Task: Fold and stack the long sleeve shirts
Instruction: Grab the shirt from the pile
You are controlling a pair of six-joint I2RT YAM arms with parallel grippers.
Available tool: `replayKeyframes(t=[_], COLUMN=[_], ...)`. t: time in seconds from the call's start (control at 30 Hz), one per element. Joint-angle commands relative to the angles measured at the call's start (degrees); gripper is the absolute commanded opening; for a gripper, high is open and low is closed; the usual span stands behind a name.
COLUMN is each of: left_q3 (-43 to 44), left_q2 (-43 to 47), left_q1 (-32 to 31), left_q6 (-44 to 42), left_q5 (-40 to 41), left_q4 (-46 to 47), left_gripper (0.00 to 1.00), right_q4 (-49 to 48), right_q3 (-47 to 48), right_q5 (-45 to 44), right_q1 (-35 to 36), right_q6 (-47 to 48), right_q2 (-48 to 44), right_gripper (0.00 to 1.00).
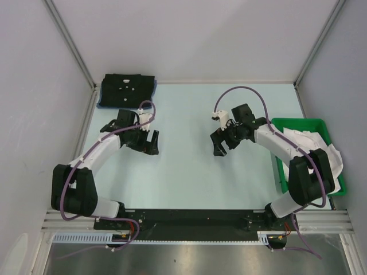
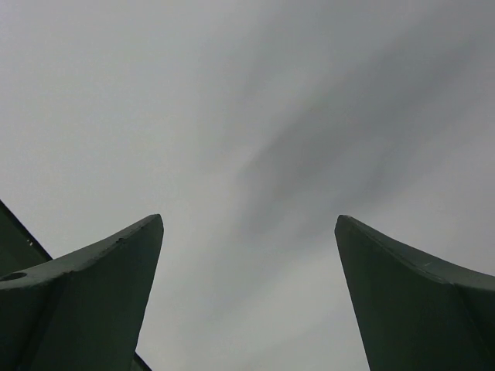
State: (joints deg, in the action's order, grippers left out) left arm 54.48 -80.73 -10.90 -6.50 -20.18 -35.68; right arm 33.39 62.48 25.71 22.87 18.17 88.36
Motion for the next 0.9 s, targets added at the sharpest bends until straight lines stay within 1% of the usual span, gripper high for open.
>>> replayKeyframes(t=[0.0, 0.07, 0.1, 0.13, 0.17, 0.2, 0.23, 0.3, 0.33, 0.37, 0.4, 0.43, 0.47, 0.5, 0.57, 0.6, 0.73, 0.8, 0.87], left_q3=[3.5, 5.6, 6.9, 9.0, 9.8, 11.4, 12.5, 15.8, 17.0, 17.8, 18.7, 20.0, 20.7, 22.9, 25.2, 25.8, 28.3, 28.8, 28.8], left_q2=[2.1, 1.3, 0.8, 0.6, 0.3, 0.0, -0.4, -2.5, -3.4, -4.0, -5.1, -5.6, -6.1, -8.1, -9.8, -10.3, -11.8, -12.3, -12.3], left_q1=[0.2, 0.2, 0.2, 0.2, 0.2, 0.2, 0.2, 0.1, 0.1, 0.1, 0.1, 0.1, 0.1, 0.1, 0.1, 0.1, 0.1, 0.1, 0.2], left_q6=[-1.8, -2.5, -3.0, -3.5, -4.5, -4.7, -5.2, -5.5, -5.5, -5.5, -5.5, -5.5, -4.8, -4.1, -4.0, -4.0, -4.2, -4.1, -4.0], left_q5=[0.6, 0.8, 0.8, 0.3, 0.1, 0.1, -0.4, -1.5, -2.0, -2.6, -3.0, -3.3, -3.5, -3.1, -3.8, -3.7, -1.3, -0.6, -0.1], left_q4=[2.7, 2.5, 2.4, 2.2, 2.5, 2.8, 3.1, 3.1, 2.6, 2.5, 2.5, 2.6, 2.7, 2.6, 1.5, 1.4, 0.6, 0.4, 0.5], left_gripper=[0.99, 0.99, 0.99, 1.00, 0.99, 0.99, 0.99, 0.99, 0.99, 1.00, 0.99, 0.99, 0.99, 1.00, 0.99, 0.99, 0.99, 0.99, 0.99], right_q4=[-0.3, 1.9, 4.7, 6.8, 9.1, 14.6, 17.4, 24.1, 25.5, 26.3, 26.7, 26.6, 26.1, 23.4, 21.5, 18.9, 11.4, 9.3, 9.6], right_q3=[5.3, 6.5, 6.9, 7.0, 7.5, 8.3, 8.5, 8.8, 8.6, 8.1, 7.3, 5.6, 4.4, 1.6, -0.5, -1.3, -7.2, -8.6, -7.9], right_q5=[-2.1, -2.2, -2.5, -2.9, -3.6, -4.3, -5.1, -7.3, -8.2, -10.7, -12.5, -16.3, -18.0, -23.5, -28.5, -29.3, -33.5, -32.8, -30.3], right_q1=[-3.9, -6.6, -8.0, -11.1, -12.7, -14.4, -19.1, -25.6, -28.7, -35.4, -38.1, -40.7, -45.2, -48.9, -50.6, -52.3, -52.8, -52.8, -52.8], right_q6=[1.6, 2.3, 3.0, 4.1, 7.4, 9.6, 11.3, 15.2, 16.3, 17.4, 19.8, 20.9, 21.9, 22.0, 20.2, 19.8, 18.3, 17.1, 15.5], right_q2=[-1.8, -3.0, -4.1, -6.0, -7.1, -8.0, -9.8, -11.2, -11.9, -13.0, -13.4, -13.5, -13.0, -10.2, -8.0, -6.2, -1.2, 0.9, 3.6], right_gripper=[1.00, 1.00, 1.00, 1.00, 1.00, 1.00, 1.00, 0.99, 1.00, 1.00, 1.00, 1.00, 1.00, 1.00, 1.00, 1.00, 1.00, 0.99, 0.93])
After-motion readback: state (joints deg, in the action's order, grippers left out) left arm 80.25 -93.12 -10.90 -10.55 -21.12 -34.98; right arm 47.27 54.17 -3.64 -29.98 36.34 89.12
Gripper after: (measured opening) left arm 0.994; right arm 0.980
